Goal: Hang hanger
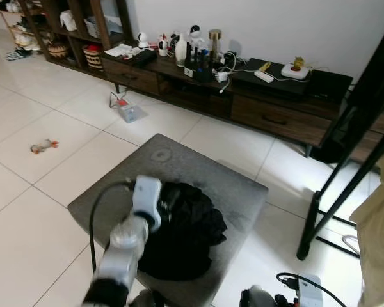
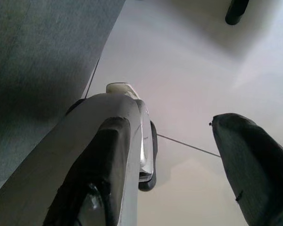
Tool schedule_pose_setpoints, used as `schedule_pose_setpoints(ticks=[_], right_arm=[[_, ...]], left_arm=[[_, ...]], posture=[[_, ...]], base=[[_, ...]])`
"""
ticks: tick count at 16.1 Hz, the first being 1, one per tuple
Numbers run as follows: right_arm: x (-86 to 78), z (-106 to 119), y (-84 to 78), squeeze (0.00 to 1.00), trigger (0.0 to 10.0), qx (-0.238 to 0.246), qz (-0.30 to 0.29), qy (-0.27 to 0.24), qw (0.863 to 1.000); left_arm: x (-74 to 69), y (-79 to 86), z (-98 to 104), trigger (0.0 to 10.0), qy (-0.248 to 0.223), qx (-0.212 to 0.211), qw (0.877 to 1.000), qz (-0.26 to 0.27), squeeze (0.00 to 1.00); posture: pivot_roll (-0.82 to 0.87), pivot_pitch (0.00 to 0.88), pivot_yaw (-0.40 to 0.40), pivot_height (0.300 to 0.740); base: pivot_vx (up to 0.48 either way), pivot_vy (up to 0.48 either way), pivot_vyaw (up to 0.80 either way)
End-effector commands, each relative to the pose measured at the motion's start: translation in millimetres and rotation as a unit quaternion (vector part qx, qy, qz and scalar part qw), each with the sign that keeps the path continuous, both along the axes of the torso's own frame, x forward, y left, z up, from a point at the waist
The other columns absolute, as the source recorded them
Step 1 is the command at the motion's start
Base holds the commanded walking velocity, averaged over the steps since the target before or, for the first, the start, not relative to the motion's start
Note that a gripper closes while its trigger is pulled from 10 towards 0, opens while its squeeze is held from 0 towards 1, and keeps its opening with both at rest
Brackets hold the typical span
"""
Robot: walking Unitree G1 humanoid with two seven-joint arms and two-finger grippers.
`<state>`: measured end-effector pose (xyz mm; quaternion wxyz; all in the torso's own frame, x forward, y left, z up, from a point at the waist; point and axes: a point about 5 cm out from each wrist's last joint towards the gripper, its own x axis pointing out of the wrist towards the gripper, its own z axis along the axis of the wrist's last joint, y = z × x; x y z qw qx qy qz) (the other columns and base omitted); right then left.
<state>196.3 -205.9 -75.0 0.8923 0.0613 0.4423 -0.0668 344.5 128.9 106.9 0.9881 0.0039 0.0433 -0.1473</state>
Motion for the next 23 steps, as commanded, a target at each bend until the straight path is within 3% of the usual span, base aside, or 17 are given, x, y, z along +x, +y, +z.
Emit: schedule_pose_setpoints(ticks=[1, 7, 8, 9, 11, 15, 16, 17, 18, 20, 21, 22, 23], right_arm=[[-20.7, -12, 6.9, 0.0, 10.0, 0.015, -0.004, 0.037, 0.999], [-40.1, -18, 2.3, 0.0, 10.0, 0.012, -0.002, 0.045, 0.999], [-44.0, -20, 1.6, 0.0, 10.0, 0.012, -0.001, 0.047, 0.999], [-49.5, -21, 0.7, 0.0, 10.0, 0.013, 0.0, 0.049, 0.999], [-62.7, -25, -1.4, 0.0, 10.0, 0.015, 0.004, 0.053, 0.998], [-75.9, -27, -3.8, 0.0, 10.0, 0.02, 0.0, 0.043, 0.999], [-75.6, -26, -4.0, 0.0, 10.0, 0.02, -0.001, 0.03, 0.999], [-73.4, -24, -3.6, 0.0, 10.0, 0.027, -0.013, 0.002, 1.0], [-67.4, -18, -4.0, 0.0, 10.0, 0.029, -0.026, -0.054, 0.998], [-64.3, -15, -4.0, 0.0, 10.0, 0.027, -0.033, -0.084, 0.996], [-61.2, -9, -8.4, 0.0, 10.0, -0.026, -0.036, -0.117, 0.992], [-24.6, 17, -21.0, 0.0, 10.0, -0.093, -0.048, -0.196, 0.975], [24.8, 75, -46.7, 0.0, 10.0, -0.216, -0.096, -0.305, 0.923]], left_arm=[[1.6, 2.0, -5, 10.0, 0.021, -0.011, 1.0, 0.011, 0.0], [16.3, -1.5, -9, 10.0, 0.082, -0.008, 0.996, 0.019, 0.0], [17.6, -0.8, -9, 10.0, 0.084, -0.005, 0.996, 0.021, 0.09], [19.4, 1.6, -9, 10.0, 0.098, -0.01, 0.995, 0.031, 1.0], [27.3, 4.4, 2, 10.0, 0.109, -0.034, 0.993, 0.03, 1.0], [45.5, 9.5, 38, 10.0, 0.082, 0.008, 0.997, -0.001, 1.0], [49.2, 12.4, 48, 10.0, 0.07, 0.019, 0.997, 0.0, 0.15], [51.6, 13.3, 57, 10.0, 0.056, 0.02, 0.998, -0.003, 0.0], [53.2, 10.0, 69, 10.0, 0.037, 0.021, 0.999, -0.027, 0.0], [52.5, 8.1, 72, 10.0, 0.033, 0.021, 0.998, -0.041, 0.0], [49.7, 4.6, 70, 10.0, 0.037, 0.022, 0.997, -0.063, 0.0], [48.5, 3.9, 69, 10.0, 0.04, 0.023, 0.997, -0.069, 0.0], [46.6, 3.6, 67, 10.0, 0.044, 0.026, 0.996, -0.074, 0.0]], posture=[[-0.11, 0.182, 0.022, 0.591], [-0.15, 0.338, -0.002, 0.591], [-0.15, 0.352, -0.005, 0.591], [-0.15, 0.386, -0.009, 0.591], [-0.16, 0.469, -0.024, 0.591], [-0.17, 0.526, -0.026, 0.591], [-0.16, 0.531, -0.024, 0.591], [-0.15, 0.539, -0.014, 0.591], [-0.14, 0.541, -0.01, 0.591], [-0.15, 0.54, -0.008, 0.591], [-0.14, 0.536, -0.005, 0.591], [-0.14, 0.536, -0.005, 0.591], [-0.14, 0.532, -0.006, 0.591]], base=[[0.0, 0.0, 0.0], [0.0, 0.0, 0.0], [0.0, 0.0, 0.0], [0.0, 0.0, 0.0], [0.0, 0.0, 0.0], [0.0, 0.0, 0.0], [0.0, 0.0, 0.0], [0.0, 0.0, 0.0], [0.0, 0.0, 0.0], [0.0, 0.0, 0.0], [0.0, 0.0, 0.0], [0.0, 0.0, 0.0], [0.0, 0.0, 0.0]])
